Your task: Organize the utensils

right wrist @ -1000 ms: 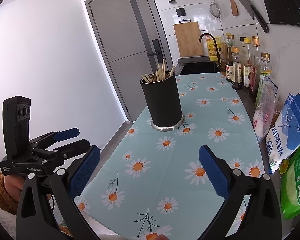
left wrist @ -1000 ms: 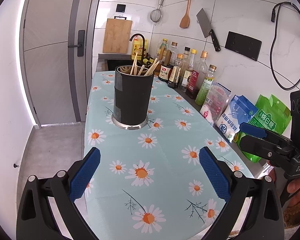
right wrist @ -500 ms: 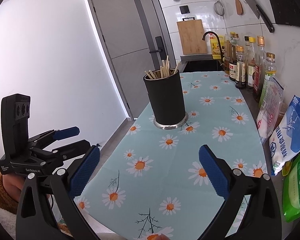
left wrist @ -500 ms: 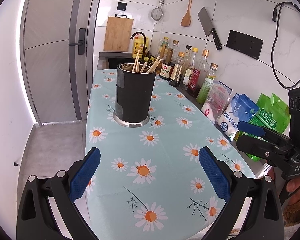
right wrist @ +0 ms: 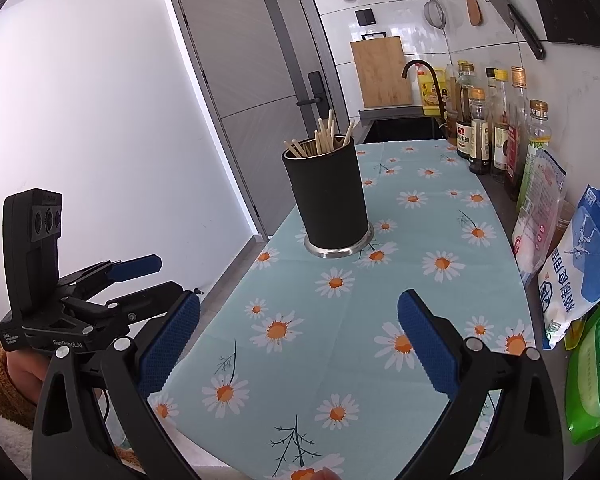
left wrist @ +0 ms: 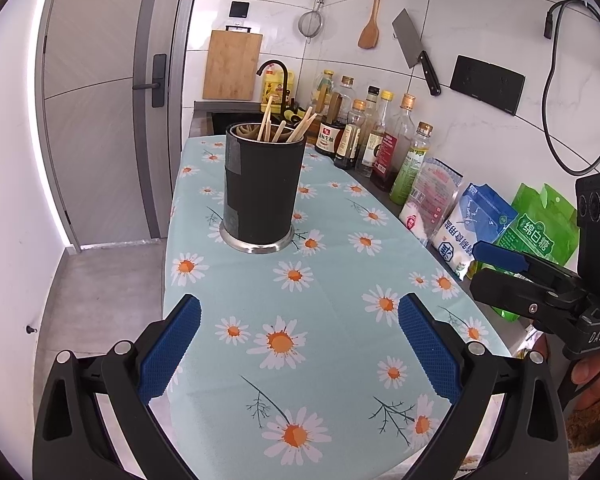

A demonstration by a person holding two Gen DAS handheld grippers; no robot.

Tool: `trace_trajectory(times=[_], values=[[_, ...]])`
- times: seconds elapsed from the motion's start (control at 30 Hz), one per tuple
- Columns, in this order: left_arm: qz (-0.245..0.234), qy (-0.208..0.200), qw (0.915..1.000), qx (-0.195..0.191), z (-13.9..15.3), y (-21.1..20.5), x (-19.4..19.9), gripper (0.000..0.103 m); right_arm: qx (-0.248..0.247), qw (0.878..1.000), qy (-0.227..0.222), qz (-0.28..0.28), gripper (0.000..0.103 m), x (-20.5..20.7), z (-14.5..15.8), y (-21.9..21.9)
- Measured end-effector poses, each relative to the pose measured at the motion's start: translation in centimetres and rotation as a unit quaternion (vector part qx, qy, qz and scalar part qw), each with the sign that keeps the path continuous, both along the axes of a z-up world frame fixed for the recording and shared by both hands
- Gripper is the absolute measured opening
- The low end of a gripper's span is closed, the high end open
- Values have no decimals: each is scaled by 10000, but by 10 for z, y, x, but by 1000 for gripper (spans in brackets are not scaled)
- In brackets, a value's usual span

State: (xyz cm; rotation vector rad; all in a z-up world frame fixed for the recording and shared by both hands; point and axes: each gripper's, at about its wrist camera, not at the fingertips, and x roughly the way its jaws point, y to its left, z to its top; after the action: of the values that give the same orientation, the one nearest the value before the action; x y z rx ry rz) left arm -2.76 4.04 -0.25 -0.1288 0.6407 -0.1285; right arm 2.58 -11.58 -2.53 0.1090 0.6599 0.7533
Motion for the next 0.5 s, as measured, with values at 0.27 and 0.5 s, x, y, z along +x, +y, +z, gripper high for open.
trace_trajectory(times=[0.27, 0.5], values=[[13, 15, 10000, -3, -1, 0, 2, 97, 21, 10000, 67, 6, 98, 2, -2, 1], [13, -11, 10000, -6, 0, 0, 1, 97, 11, 10000, 21, 4, 98, 3, -2, 0]])
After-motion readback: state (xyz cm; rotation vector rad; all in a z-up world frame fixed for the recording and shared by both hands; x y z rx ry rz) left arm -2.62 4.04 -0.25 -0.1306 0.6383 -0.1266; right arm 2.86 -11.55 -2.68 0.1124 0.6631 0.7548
